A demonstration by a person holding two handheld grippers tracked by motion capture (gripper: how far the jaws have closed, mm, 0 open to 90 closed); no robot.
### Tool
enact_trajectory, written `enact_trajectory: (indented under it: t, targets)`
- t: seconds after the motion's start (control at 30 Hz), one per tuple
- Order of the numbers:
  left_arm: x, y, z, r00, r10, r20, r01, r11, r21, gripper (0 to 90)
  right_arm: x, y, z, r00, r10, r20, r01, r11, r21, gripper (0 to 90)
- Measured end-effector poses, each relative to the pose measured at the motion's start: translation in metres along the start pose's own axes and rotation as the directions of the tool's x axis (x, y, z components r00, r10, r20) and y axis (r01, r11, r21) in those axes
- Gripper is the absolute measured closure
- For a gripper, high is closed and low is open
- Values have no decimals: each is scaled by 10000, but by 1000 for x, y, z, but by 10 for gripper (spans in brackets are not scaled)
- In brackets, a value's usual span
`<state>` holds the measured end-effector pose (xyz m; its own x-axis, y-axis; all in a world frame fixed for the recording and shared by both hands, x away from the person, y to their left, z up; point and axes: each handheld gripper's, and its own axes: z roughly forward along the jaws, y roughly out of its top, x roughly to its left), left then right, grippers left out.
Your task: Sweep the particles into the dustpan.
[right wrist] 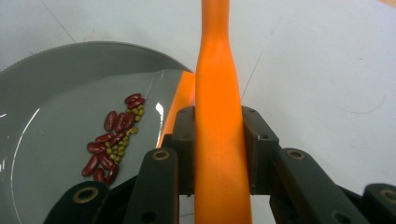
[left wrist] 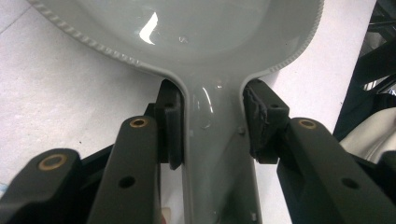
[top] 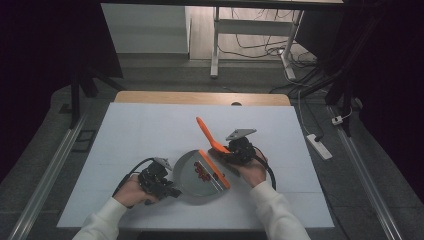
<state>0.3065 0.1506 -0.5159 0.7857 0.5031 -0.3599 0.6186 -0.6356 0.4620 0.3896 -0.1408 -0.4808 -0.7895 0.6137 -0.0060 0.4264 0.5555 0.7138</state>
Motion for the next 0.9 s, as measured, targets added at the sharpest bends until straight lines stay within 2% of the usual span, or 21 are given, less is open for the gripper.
enact_trajectory:
  t: [0.17, 0.43, 0.47, 0.5, 0.53, 0.63, 0.7, 0.9]
  targets:
    - [0, 0, 0, 10000, 4, -4, -4, 10000, 8, 617, 5, 0, 2, 9995, 74, -311, -76, 9999, -74, 701]
    - [0, 0, 1, 10000, -1, 5, 1, 10000, 33, 617, 19, -1, 4, 9992, 146, -374, -155, 9996, -233, 701]
    - [0, 0, 1, 10000, -11, 0, 11, 10000, 44, 617, 21, 0, 4, 9977, 209, -648, -232, 9992, -337, 702]
    - [0, 0, 1, 10000, -12, -7, 12, 10000, 52, 617, 21, 0, 4, 9977, 209, -648, -232, 9992, -337, 702]
    - [0, 0, 1, 10000, -13, -10, 13, 10000, 54, 617, 22, 0, 3, 9956, 317, -879, -353, 9986, -406, 702]
    - [0, 0, 1, 10000, -10, 3, 10, 10000, 40, 617, 27, 3, 2, 9837, 509, -1727, -628, 9960, -640, 702]
    - [0, 0, 1, 10000, -5, 6, 5, 10000, 28, 617, 29, 6, 0, 9809, 457, -1889, -622, 9947, -824, 702]
    - [0, 0, 1, 10000, -7, -1, 7, 10000, 46, 617, 21, 9, -13, 9910, 404, -1275, -559, 9911, -1205, 702]
